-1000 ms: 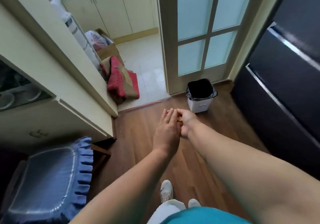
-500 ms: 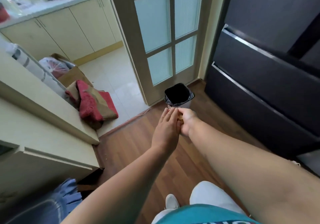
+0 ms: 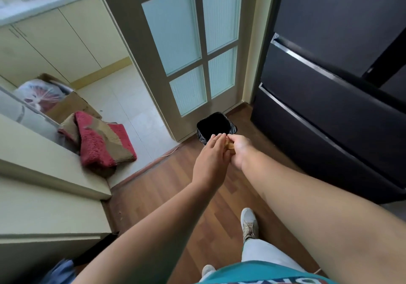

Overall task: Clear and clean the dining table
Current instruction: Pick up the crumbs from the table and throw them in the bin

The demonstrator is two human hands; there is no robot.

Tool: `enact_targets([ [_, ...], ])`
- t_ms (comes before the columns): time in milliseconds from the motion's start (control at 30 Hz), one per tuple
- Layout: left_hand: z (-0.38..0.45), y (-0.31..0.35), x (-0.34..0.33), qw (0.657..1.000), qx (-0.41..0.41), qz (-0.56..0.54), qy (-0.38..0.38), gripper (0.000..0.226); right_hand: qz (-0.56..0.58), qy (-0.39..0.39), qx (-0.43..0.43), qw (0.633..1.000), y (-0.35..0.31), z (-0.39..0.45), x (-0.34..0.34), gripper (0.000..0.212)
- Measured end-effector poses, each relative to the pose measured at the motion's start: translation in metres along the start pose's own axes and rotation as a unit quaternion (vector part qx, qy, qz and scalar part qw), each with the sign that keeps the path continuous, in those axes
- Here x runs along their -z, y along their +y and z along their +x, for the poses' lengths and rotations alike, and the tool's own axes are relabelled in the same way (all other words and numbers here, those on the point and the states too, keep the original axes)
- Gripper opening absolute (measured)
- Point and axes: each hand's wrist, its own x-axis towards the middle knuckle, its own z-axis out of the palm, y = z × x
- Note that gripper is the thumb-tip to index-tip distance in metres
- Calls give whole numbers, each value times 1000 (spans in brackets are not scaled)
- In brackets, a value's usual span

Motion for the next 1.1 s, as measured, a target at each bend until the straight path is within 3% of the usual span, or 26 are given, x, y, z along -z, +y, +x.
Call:
enact_targets([
  [167, 56, 23, -17, 998, 44, -42, -8, 50, -22, -14, -29, 999, -55, 38, -3, 32],
  [400, 116, 37, -18, 981, 131, -139, 40, 51, -58, -64, -84, 993, -110, 73, -20, 19],
  [633, 168, 20, -23, 936, 226, -250, 100, 48, -51, -54, -89, 993, -135, 107, -41, 23],
  [800, 221, 0, -23, 856, 318, -404, 55, 40, -53, -43, -60, 996, -156, 136, -62, 21],
  [1100, 302, -16, -26, 871, 333, -358, -55, 36, -88, 48, -57, 993, -185, 191, -98, 18],
])
